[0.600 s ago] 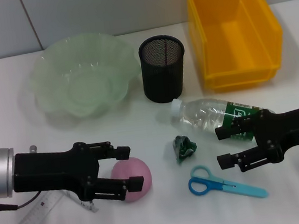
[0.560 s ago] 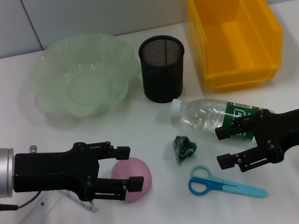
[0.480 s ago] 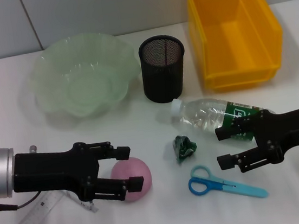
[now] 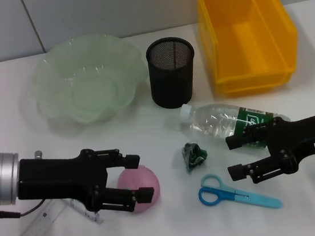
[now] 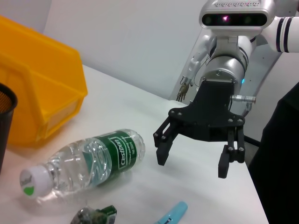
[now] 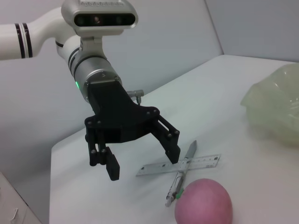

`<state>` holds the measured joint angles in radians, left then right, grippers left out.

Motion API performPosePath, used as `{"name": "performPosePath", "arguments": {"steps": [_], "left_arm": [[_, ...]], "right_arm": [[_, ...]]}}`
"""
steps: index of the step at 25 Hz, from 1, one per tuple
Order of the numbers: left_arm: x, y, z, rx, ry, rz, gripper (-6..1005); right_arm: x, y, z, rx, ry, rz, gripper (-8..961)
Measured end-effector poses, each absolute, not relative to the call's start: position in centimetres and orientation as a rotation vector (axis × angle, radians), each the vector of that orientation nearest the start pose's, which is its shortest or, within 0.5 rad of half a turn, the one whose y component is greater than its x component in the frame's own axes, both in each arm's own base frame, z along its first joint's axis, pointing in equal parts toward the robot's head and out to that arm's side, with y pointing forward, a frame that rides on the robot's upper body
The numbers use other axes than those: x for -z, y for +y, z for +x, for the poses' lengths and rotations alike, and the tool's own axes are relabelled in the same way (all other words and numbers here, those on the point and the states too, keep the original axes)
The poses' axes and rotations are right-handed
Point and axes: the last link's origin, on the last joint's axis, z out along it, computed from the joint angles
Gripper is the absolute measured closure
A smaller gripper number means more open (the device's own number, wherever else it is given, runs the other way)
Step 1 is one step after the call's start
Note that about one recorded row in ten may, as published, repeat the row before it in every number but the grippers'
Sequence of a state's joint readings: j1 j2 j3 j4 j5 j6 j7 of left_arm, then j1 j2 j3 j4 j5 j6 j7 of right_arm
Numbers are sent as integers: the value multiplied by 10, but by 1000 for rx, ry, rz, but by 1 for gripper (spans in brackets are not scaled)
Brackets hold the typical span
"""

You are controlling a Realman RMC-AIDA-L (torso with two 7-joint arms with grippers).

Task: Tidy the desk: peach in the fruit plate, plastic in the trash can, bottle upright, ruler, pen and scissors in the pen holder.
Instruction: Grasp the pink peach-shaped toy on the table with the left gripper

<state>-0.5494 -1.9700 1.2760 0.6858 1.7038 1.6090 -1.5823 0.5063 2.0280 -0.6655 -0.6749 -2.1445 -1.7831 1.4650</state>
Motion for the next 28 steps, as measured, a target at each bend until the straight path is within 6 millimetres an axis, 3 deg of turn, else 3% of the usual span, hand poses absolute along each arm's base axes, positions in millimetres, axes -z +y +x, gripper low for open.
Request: {"name": "performPosePath", "arguments": {"steps": [7,13,14,19,28], "left_arm": [[26,320,-211,531,-540,-3156,160],[40,331,-200,370,-474,-3188,163],[44,337,-201,242,-468,-3181,163],[44,339,-202,204,-468,-3171,166],[47,349,-207,-37,-429,-3126,170]], "right_arm": [[-18,297,276,-621,792,-2934,143],[-20,298,276,-611,807,-2933,143],[-20,299,276,-610,807,-2932,143],[-20,299,277,-607,807,-2929,144],[-21,301,276,-607,802,-2928,144]]}}
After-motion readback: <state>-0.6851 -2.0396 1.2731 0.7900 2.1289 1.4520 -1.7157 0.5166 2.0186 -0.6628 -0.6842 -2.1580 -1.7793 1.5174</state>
